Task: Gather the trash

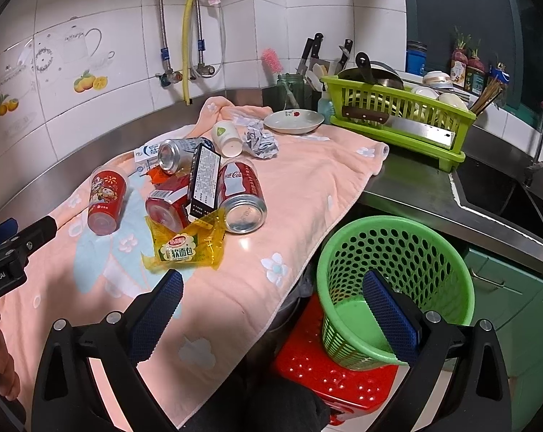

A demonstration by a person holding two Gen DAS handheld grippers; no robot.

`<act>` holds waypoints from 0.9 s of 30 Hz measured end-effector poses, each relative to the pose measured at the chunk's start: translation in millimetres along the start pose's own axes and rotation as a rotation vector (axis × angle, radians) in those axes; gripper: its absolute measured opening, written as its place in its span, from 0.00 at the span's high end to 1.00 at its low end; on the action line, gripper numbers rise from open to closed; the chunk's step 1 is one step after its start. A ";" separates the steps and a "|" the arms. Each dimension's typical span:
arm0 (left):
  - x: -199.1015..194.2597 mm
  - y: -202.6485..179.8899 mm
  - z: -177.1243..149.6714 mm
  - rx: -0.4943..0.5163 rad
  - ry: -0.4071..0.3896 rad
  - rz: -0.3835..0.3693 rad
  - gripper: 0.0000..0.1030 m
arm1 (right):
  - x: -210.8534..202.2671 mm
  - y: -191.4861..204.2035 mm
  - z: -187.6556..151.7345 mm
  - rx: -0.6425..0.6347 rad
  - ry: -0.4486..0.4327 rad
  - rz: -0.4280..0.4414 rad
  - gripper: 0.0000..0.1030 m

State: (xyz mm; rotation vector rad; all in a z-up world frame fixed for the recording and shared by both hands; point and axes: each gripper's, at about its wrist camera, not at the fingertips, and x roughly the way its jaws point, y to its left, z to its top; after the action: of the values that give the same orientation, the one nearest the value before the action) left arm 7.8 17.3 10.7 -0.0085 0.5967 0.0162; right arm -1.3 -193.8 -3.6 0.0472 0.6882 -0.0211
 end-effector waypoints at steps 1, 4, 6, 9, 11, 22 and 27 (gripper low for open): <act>1.6 1.0 0.5 -0.001 0.002 0.000 0.05 | 0.7 0.4 0.5 0.000 0.000 0.004 0.06; 4.5 3.9 1.2 -0.006 0.004 0.000 0.05 | 5.0 0.8 3.0 -0.005 0.004 0.010 0.06; 7.1 5.6 1.4 -0.009 0.007 0.003 0.05 | 8.5 0.7 5.3 -0.007 0.007 0.017 0.06; 11.5 10.0 2.1 -0.019 0.015 -0.001 0.05 | 15.4 0.3 10.1 -0.008 0.012 0.034 0.07; 15.3 13.2 1.8 -0.025 0.022 0.000 0.07 | 22.1 0.8 14.4 -0.015 0.020 0.048 0.07; 35.5 26.6 -2.4 -0.046 0.066 -0.001 0.12 | 68.9 3.8 46.8 -0.044 0.081 0.127 0.09; 40.8 29.8 -2.5 -0.048 0.073 0.006 0.12 | 98.5 1.4 66.5 -0.037 0.135 0.179 0.19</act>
State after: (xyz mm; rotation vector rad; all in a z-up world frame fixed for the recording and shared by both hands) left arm 39.6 47.6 -14.3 -0.0538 0.6688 0.0358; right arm 117.0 -196.1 -14.9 0.0753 0.8166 0.1676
